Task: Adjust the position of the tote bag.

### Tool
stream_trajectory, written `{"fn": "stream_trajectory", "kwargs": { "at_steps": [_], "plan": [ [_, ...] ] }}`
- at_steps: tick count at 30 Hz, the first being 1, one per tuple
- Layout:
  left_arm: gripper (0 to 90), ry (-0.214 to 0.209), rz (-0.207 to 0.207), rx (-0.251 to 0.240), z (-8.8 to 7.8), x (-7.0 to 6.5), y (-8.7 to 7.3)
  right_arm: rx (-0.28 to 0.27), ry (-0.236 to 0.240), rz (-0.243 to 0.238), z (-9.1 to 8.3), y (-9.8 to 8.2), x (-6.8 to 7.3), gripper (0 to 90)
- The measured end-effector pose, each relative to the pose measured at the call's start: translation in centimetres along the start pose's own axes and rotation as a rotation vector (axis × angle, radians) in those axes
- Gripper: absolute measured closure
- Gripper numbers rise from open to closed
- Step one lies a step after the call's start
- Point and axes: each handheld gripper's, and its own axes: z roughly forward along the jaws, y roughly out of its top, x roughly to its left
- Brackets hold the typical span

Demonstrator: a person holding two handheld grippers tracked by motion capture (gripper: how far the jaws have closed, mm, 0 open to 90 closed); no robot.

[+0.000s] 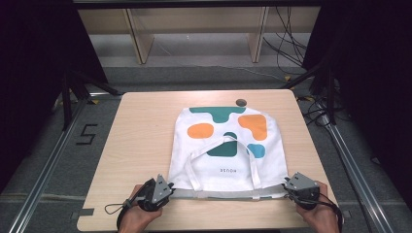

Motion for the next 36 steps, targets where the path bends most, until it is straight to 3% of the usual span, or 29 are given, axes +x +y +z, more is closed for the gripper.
{"fn": "stream_trajectory", "kwargs": {
  "at_steps": [2, 3, 5, 10, 11, 15, 17, 20, 22, 23, 26, 28, 30, 31, 33, 36],
  "plan": [
    [79.7, 0.003, -0.02, -0.005, -0.1, 0.0, -0.3, -0.003, 0.001, 0.052, 0.1, -0.1, -0.1, 70.6],
    [77.9, 0.005, -0.029, -0.003, 0.0, 0.0, -0.3, -0.003, 0.005, 0.055, 0.3, -0.2, -0.2, 69.0],
    [70.4, 0.029, -0.024, 0.017, 0.3, -0.1, -0.3, -0.005, 0.009, 0.088, 0.7, -0.3, -0.5, 65.8],
    [56.8, 0.047, -0.033, 0.044, 1.2, -0.6, -0.3, 0.008, 0.019, 0.078, 1.5, -0.2, -0.7, 65.9],
    [53.4, 0.065, -0.07, 0.056, 1.4, -0.9, -0.2, 0.009, 0.019, 0.086, 1.6, -0.1, -0.7, 66.6],
    [47.9, 0.111, -0.065, 0.066, 1.8, -0.7, 0.0, 0.009, 0.03, 0.06, 1.9, 0.2, -0.8, 75.4],
    [48.7, 0.116, -0.078, 0.06, 1.8, -0.5, 0.0, 0.006, 0.03, 0.068, 1.8, 0.2, -0.8, 76.3],
    [51.1, 0.146, -0.05, 0.062, 2.1, -0.4, 0.5, -0.016, 0.013, 0.074, 1.5, 0.4, -0.8, 79.2],
    [53.6, 0.134, -0.048, 0.062, 2.2, -0.4, 0.7, -0.029, 0.008, 0.056, 1.4, 0.5, -0.9, 79.8],
    [55.1, 0.107, -0.041, 0.067, 2.4, -0.2, 0.7, -0.031, 0.004, 0.068, 1.3, 0.4, -1.0, 79.7],
    [61.7, 0.087, -0.058, 0.072, 2.8, -0.3, 0.6, -0.037, 0.005, 0.098, 1.3, 0.3, -1.0, 78.7],
    [62.1, 0.073, -0.035, 0.073, 2.7, -0.4, 0.7, -0.037, 0.004, 0.109, 1.3, 0.3, -1.1, 77.5],
    [60.1, 0.086, -0.045, 0.068, 2.6, -0.5, 0.5, -0.031, 0.001, 0.097, 1.3, 0.1, -1.3, 76.7],
    [59.6, 0.088, -0.051, 0.07, 2.4, -0.4, 0.5, -0.034, -0.002, 0.123, 1.3, 0.1, -1.2, 76.7],
    [60.7, 0.128, -0.025, 0.096, 2.2, -0.4, 0.4, -0.039, -0.001, 0.117, 1.2, 0.0, -1.2, 77.5],
    [72.0, 0.1, -0.022, 0.099, 2.1, -0.6, 0.4, -0.031, 0.003, 0.106, 1.3, 0.0, -1.1, 79.0]
  ]
}}
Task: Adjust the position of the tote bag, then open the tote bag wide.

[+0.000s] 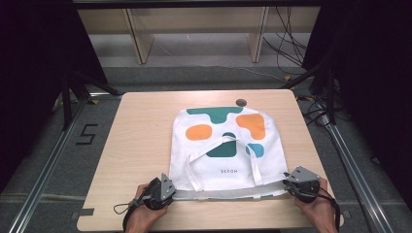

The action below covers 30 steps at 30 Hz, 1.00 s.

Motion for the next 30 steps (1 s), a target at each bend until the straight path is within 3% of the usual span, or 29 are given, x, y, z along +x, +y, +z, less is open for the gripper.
{"fn": "stream_trajectory", "kwargs": {
  "at_steps": [2, 4, 7, 9, 10, 13, 17, 22, 25, 28, 29, 30],
  "plan": [
    [75.5, -0.004, 0.018, 0.004, 0.0, 0.1, 0.0, 0.004, 0.003, -0.01, 0.0, -0.1, 0.0, 79.1],
    [78.2, 0.021, 0.024, 0.002, -0.2, 0.1, -0.1, -0.001, 0.01, -0.002, 0.0, 0.0, 0.0, 79.1],
    [80.4, 0.04, 0.065, -0.008, -0.5, 0.2, 0.1, 0.006, 0.018, 0.0, 0.1, 0.0, 0.3, 78.4],
    [80.7, 0.031, 0.054, -0.013, -0.5, 0.3, 0.0, 0.016, 0.015, 0.024, 0.2, 0.0, 0.5, 76.6],
    [80.8, 0.024, 0.052, -0.005, -0.6, 0.4, 0.0, 0.022, 0.019, 0.001, 0.1, -0.1, 0.3, 75.5],
    [80.8, 0.018, 0.029, -0.025, -0.7, 0.6, 0.0, 0.024, 0.02, 0.025, 0.2, -0.3, 0.4, 73.9],
    [80.3, -0.007, 0.005, -0.048, -0.9, 1.0, 0.0, 0.044, 0.009, 0.001, 0.4, -0.4, 0.3, 68.7],
    [80.6, -0.041, -0.019, -0.089, -1.5, 1.6, 0.1, 0.037, 0.023, -0.011, 0.2, -0.3, 0.3, 77.2],
    [81.4, -0.032, -0.011, -0.107, -2.0, 1.8, 0.3, 0.009, 0.004, 0.008, -0.2, 0.1, 0.4, 79.7],
    [82.1, -0.033, -0.001, -0.139, -2.8, 2.3, 0.6, -0.042, -0.013, -0.008, -1.1, 0.5, -0.1, 81.3],
    [82.2, -0.023, -0.044, -0.184, -2.9, 2.2, 0.8, -0.068, -0.022, 0.011, -1.5, 0.7, -0.1, 81.5],
    [82.2, -0.026, -0.052, -0.199, -3.3, 2.4, 0.9, -0.094, -0.03, 0.032, -2.0, 1.0, -0.2, 81.6]
  ]
}}
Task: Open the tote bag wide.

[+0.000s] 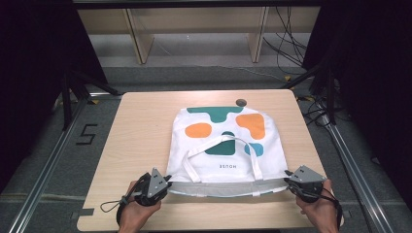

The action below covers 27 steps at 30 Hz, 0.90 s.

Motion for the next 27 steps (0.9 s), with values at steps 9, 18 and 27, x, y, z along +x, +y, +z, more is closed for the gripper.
{"fn": "stream_trajectory", "kwargs": {
  "at_steps": [9, 18, 27],
  "plan": [
    [83.6, -0.009, -0.048, -0.114, -2.1, 1.8, 2.0, -0.133, -0.03, 0.003, -2.7, 2.7, -0.8, 82.6],
    [85.6, 0.037, -0.025, -0.246, -6.2, 3.5, 7.1, -0.284, -0.097, -0.019, -6.8, 7.7, -2.7, 84.3],
    [86.7, 0.117, 0.005, -0.347, -9.5, 5.5, 10.6, -0.354, -0.133, -0.098, -9.6, 12.5, -3.8, 85.1]
  ]
}}
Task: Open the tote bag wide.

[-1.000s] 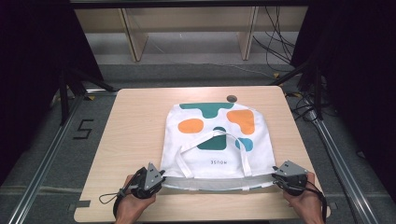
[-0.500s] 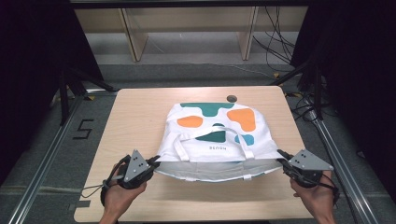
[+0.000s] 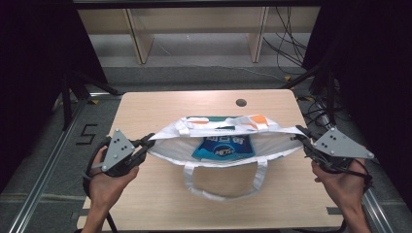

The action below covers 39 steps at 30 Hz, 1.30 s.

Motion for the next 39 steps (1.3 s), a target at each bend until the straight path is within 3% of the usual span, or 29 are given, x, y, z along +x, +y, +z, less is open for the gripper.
{"fn": "stream_trajectory", "kwargs": {
  "at_steps": [5, 7, 8, 9, 11, 13, 14, 15, 17, 18, 19, 22, 26, 28, 29, 33, 34, 36, 39],
  "plan": [
    [86.9, 0.037, 0.023, -0.071, -1.5, 0.5, 2.2, -0.026, -0.009, -0.043, -0.7, 2.2, -1.0, 85.3],
    [87.0, 0.054, 0.016, -0.111, -2.3, 1.0, 3.7, -0.049, -0.003, -0.046, -1.1, 3.7, -1.5, 85.4],
    [87.0, 0.054, 0.016, -0.111, -2.3, 1.0, 3.7, -0.054, 0.013, -0.043, -1.3, 4.2, -1.7, 85.4],
    [87.0, 0.034, -0.015, -0.133, -2.5, 1.6, 4.4, -0.062, 0.023, -0.037, -1.4, 4.5, -2.1, 85.4],
    [86.9, 0.034, -0.029, -0.136, -2.4, 1.8, 4.6, -0.068, 0.024, -0.036, -1.5, 4.8, -2.4, 85.4],
    [86.9, 0.038, -0.013, -0.112, -1.6, 2.0, 4.7, -0.051, 0.015, -0.039, -0.8, 5.0, -2.7, 85.4],
    [86.9, 0.024, -0.05, -0.115, -0.8, 2.3, 4.2, -0.046, 0.018, -0.027, -0.5, 4.8, -2.8, 85.4],
    [86.8, 0.024, -0.05, -0.115, -0.8, 2.3, 4.2, -0.049, 0.018, -0.019, -0.3, 4.5, -3.0, 85.3],
    [86.5, -0.015, -0.095, -0.12, -0.2, 2.6, 3.7, -0.047, 0.026, -0.008, 0.0, 4.0, -3.2, 85.3],
    [86.5, -0.019, -0.096, -0.113, 0.0, 2.6, 3.5, -0.047, 0.026, -0.008, 0.0, 4.0, -3.2, 85.3],
    [86.4, -0.021, -0.085, -0.075, 0.5, 2.3, 3.0, -0.014, 0.048, 0.014, 0.4, 3.4, -3.1, 85.3],
    [85.9, -0.042, -0.103, -0.052, 1.1, 2.2, 1.8, 0.004, 0.054, 0.007, 1.1, 2.3, -3.0, 85.2],
    [85.3, -0.055, -0.122, -0.035, 1.8, 2.0, 0.6, 0.024, 0.055, 0.033, 1.6, 1.4, -2.7, 85.1],
    [85.2, -0.058, -0.129, -0.005, 2.4, 1.7, -0.4, 0.045, 0.061, 0.047, 2.0, 0.9, -2.5, 85.1],
    [85.1, -0.061, -0.13, 0.011, 2.7, 1.6, -0.9, 0.048, 0.065, 0.031, 2.3, 0.6, -2.5, 85.1],
    [84.1, -0.082, -0.189, 0.032, 4.0, 2.0, -2.4, 0.059, 0.07, 0.061, 3.0, -0.5, -1.9, 85.0],
    [83.6, -0.081, -0.179, 0.027, 4.3, 2.2, -2.5, 0.054, 0.067, 0.051, 3.2, -0.6, -1.9, 85.0],
    [83.2, -0.078, -0.236, 0.052, 5.2, 2.3, -3.1, 0.049, 0.044, 0.063, 3.6, -1.0, -1.5, 84.9],
    [83.2, -0.074, -0.253, 0.046, 5.7, 2.6, -3.3, 0.037, 0.037, 0.09, 3.9, -1.2, -1.5, 84.8]
  ]
}}
